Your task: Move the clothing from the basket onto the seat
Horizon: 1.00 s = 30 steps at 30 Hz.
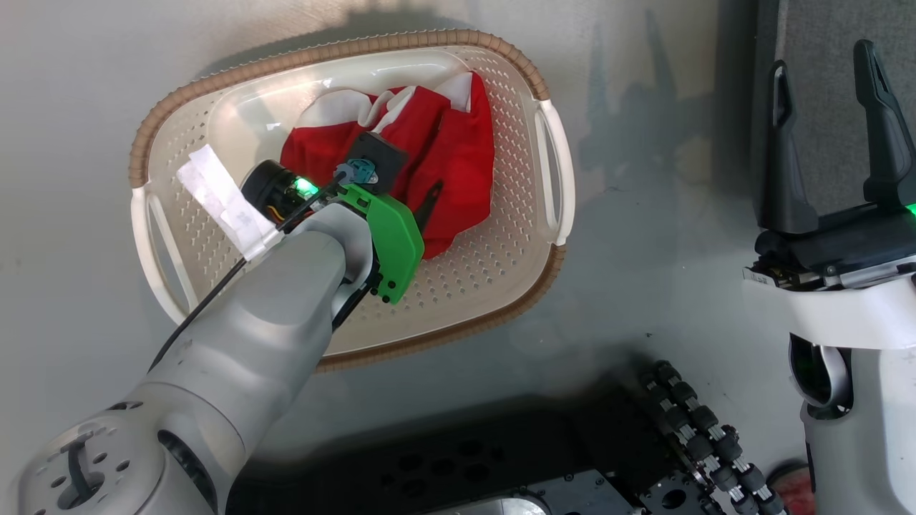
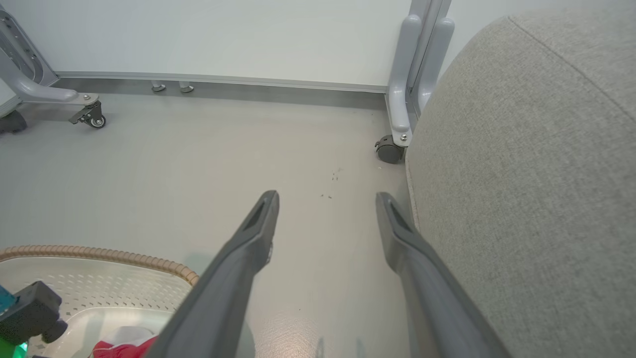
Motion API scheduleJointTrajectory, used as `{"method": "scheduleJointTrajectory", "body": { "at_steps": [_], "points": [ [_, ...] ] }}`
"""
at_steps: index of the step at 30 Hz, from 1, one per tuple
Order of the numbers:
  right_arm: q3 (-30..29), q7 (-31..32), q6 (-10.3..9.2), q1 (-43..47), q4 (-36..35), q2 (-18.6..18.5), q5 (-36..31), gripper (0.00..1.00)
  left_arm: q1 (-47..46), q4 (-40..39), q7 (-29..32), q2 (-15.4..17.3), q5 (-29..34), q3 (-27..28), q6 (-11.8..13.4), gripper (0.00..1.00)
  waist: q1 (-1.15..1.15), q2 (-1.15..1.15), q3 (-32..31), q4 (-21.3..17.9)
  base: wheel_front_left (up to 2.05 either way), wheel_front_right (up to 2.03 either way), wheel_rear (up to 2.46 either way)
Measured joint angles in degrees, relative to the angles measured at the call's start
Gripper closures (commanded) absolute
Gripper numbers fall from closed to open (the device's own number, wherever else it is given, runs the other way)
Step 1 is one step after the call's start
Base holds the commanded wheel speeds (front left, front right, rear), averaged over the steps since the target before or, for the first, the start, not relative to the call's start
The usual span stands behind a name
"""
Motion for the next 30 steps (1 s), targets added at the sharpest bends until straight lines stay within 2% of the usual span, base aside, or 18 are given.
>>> {"method": "scheduleJointTrajectory", "body": {
  "at_steps": [3,4,5,6,12,19,27,30],
  "points": [
    [0.09,0.00,0.00,0.30,-0.12,-0.07,-0.12,0.00,0.00,-0.63,-0.05,-0.21,-0.62,-0.09,0.00,0.00,0.00,0.00,-0.03,-0.37,0.00,0.00,0.00],
    [0.09,0.00,0.00,0.41,-0.21,-0.09,-0.13,0.00,0.00,-0.91,-0.26,-0.31,-0.51,-0.11,0.00,0.26,0.00,0.00,-0.03,-0.48,0.00,0.00,0.00],
    [0.05,0.00,0.00,0.52,-0.26,-0.10,-0.14,0.00,0.00,-1.18,-0.58,-0.36,-0.26,-0.14,0.00,0.65,0.00,0.00,-0.02,-0.55,0.00,0.00,0.00],
    [0.02,0.00,0.00,0.58,-0.27,-0.10,-0.14,0.00,0.00,-1.38,-0.59,-0.45,-0.03,-0.14,0.00,1.00,0.00,0.00,0.01,-0.58,0.00,0.00,0.00],
    [-0.01,0.00,0.00,0.12,0.02,-0.09,-0.13,0.00,-0.01,-2.77,-1.04,-0.09,2.61,-0.18,0.00,1.00,0.00,0.00,-0.07,-0.43,0.00,0.00,0.00],
    [1.60,0.00,0.00,-2.02,1.53,0.10,0.25,0.00,1.09,-3.28,-4.56,0.32,5.05,-0.19,0.00,1.00,0.00,0.00,-2.25,-0.30,0.00,0.00,0.00],
    [2.38,0.00,0.00,-1.90,4.23,0.32,0.89,0.00,7.06,-4.93,-6.68,0.21,6.10,0.08,0.00,1.00,-0.01,0.00,-9.50,0.64,0.00,0.00,0.00],
    [2.43,0.00,0.00,-0.64,5.27,0.38,0.91,0.00,9.41,-9.35,-6.86,0.70,7.76,3.03,0.00,1.00,-0.01,0.00,-13.00,1.12,0.00,0.00,0.00]
  ]
}}
